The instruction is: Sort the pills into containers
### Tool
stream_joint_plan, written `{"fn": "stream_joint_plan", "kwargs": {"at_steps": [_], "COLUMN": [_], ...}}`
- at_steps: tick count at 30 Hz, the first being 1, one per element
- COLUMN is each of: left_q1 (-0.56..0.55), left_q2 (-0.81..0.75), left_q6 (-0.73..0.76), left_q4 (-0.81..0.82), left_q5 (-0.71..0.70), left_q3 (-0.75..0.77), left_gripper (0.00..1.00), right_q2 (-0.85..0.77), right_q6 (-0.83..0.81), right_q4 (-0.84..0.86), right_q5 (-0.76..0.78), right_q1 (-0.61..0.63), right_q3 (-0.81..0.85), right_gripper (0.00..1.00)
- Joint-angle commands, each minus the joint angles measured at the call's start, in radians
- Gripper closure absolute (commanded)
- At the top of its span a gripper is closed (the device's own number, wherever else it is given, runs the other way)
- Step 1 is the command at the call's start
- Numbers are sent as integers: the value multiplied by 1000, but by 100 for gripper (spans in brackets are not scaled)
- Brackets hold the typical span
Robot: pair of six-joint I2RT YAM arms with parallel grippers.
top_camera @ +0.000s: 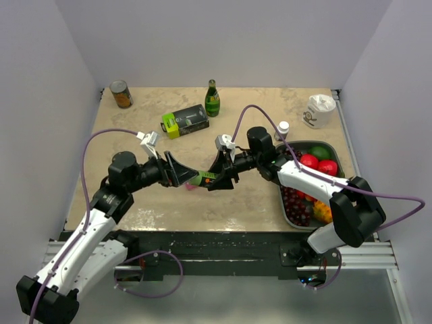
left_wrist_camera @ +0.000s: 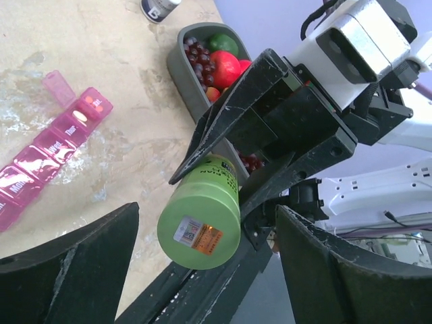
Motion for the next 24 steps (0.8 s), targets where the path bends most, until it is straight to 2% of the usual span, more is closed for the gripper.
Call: {"fn": "stream_joint_plan", "kwargs": {"at_steps": [1,7,11,13,14,16,17,20,24], "left_q1": [-5,-21,-30,-31,-33,-33,-33,-33,-33], "left_q2": [6,32,43,41,41,40,38,31,44], "left_q6": [-30,-28,-27,-21,-16,11,27,137,432], "left_q4": [43,60,77,78,78,80,86,126,147], "left_q5": [56,53,59,69,72,88,98,174,360], "left_q3": [-33,-49,-44,-46,-44,-50,-52,-70,-67], "left_gripper": [15,17,26,36,49,62,79,96,100], "right_q2": [-1,0,2,2,2,2,0,0,-4], "right_q6": [-10,-8,-10,-8,-8,-10,-8,-8,-7], "right_q4": [22,24,24,22,22,22,22,22,21], "right_q5": [0,2,3,3,3,4,2,0,-4], "right_q1": [-1,-1,-3,-3,-1,-1,-3,-1,0], "right_q3": [44,44,44,44,44,45,45,45,45], "right_gripper": [100,100,100,100,100,100,100,100,100]}}
